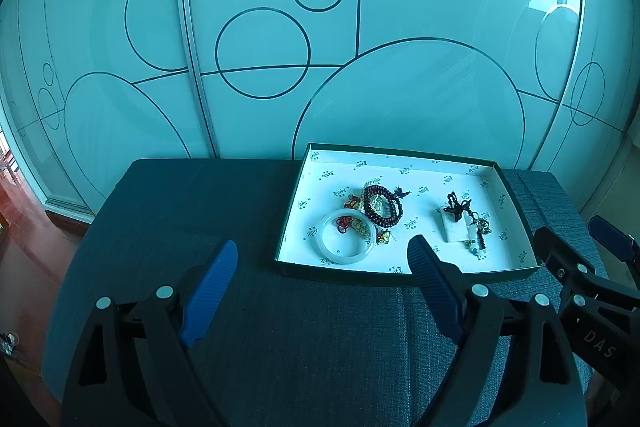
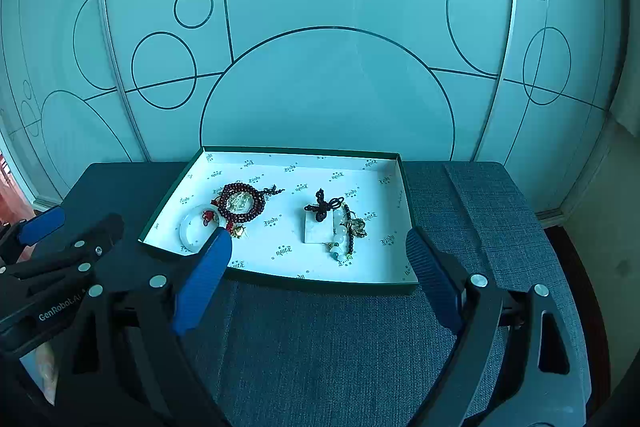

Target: Organize jewelry

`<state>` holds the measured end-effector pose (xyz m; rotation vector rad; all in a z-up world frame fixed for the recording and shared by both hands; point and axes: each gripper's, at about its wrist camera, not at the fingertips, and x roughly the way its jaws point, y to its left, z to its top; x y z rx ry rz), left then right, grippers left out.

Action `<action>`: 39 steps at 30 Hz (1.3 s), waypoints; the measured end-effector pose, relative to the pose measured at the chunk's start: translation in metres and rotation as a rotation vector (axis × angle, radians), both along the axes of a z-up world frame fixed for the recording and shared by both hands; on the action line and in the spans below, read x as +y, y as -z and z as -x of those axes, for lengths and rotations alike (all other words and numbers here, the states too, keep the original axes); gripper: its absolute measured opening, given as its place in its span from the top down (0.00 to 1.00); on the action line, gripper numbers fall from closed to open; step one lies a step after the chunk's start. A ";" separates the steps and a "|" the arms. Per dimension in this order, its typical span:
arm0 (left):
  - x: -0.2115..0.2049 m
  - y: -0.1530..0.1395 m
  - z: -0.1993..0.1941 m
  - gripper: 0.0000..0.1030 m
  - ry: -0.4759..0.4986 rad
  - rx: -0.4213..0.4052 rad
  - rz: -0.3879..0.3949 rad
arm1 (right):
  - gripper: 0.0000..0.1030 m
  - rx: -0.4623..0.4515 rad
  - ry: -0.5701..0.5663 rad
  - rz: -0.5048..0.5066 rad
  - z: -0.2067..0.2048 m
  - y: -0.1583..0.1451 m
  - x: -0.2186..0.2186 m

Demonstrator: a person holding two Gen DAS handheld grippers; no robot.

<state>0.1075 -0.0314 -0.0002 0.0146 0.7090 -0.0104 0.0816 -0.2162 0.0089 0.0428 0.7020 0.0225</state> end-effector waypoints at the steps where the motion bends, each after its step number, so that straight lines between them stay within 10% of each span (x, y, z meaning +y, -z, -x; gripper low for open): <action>1: 0.000 0.000 0.000 0.17 0.001 -0.003 -0.003 | 0.14 0.000 0.000 0.000 0.000 0.000 -0.001; 39: -0.011 0.004 0.001 0.14 0.028 -0.001 -0.033 | 0.14 0.006 0.000 -0.009 0.004 0.005 -0.007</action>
